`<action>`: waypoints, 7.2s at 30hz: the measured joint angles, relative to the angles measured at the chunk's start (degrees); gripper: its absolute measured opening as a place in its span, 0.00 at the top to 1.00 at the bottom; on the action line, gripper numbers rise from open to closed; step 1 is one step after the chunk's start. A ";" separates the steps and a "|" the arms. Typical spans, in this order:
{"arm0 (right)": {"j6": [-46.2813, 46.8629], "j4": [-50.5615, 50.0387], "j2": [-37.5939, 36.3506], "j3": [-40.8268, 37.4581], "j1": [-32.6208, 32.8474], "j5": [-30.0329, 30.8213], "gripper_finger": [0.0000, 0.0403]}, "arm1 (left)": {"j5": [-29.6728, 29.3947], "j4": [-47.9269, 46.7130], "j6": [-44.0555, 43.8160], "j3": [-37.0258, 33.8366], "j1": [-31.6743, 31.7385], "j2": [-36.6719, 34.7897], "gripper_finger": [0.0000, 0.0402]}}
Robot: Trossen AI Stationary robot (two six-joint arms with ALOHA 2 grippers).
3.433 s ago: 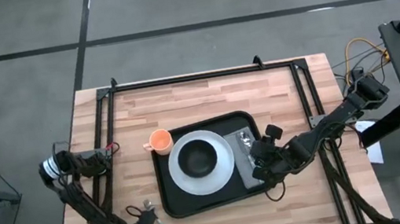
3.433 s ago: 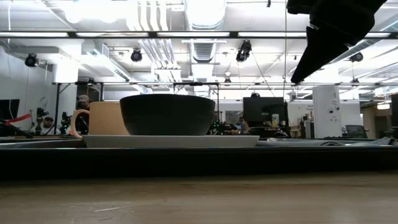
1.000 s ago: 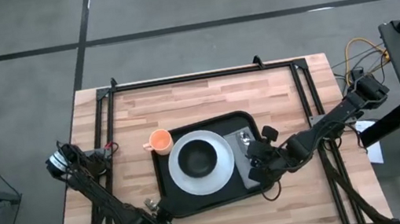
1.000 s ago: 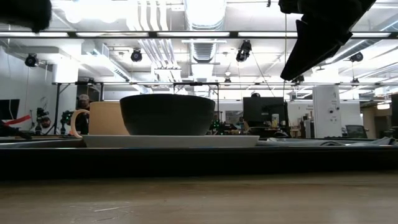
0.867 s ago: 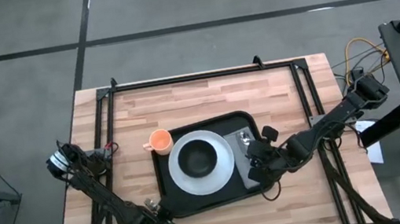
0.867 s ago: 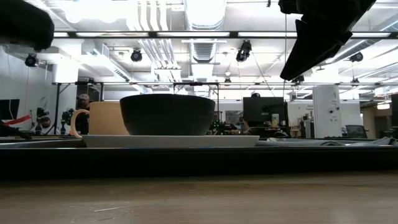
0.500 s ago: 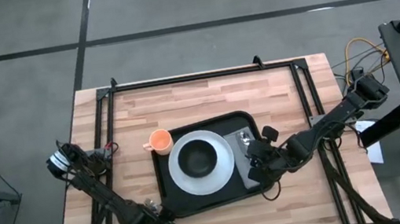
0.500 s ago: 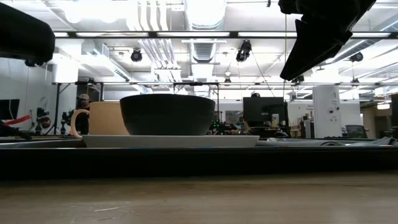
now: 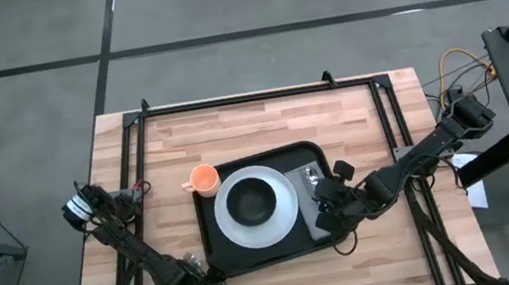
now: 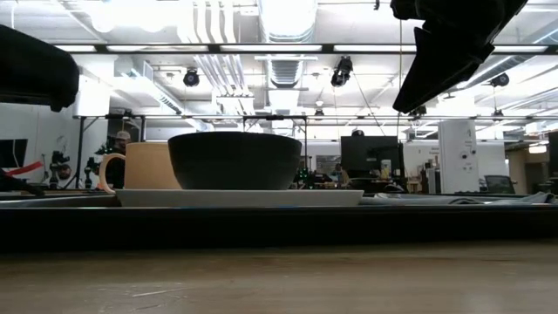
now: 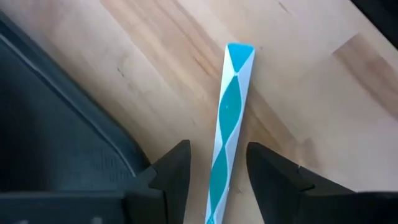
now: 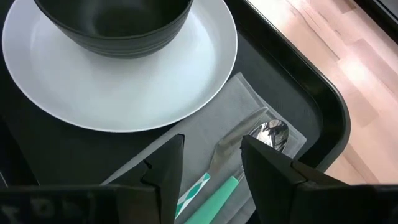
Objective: Set up tray
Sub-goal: Put the white patterned fork beside the white patterned knife on the gray napkin on the black serving tray, then adjust the black serving tray
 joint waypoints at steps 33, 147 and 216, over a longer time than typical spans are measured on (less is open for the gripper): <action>-11.59 46.13 0.22 -1.00 1.81 0.82 0.63 | -57.65 -7.93 31.66 29.14 -1.83 -0.29 0.95; -7.87 38.95 0.43 0.97 -20.50 -33.41 0.97 | -65.06 -12.47 37.73 9.48 6.05 -9.44 0.60; 28.21 0.89 18.78 8.78 -20.37 -37.00 0.75 | -35.32 -30.30 -1.31 2.18 2.84 -29.16 0.59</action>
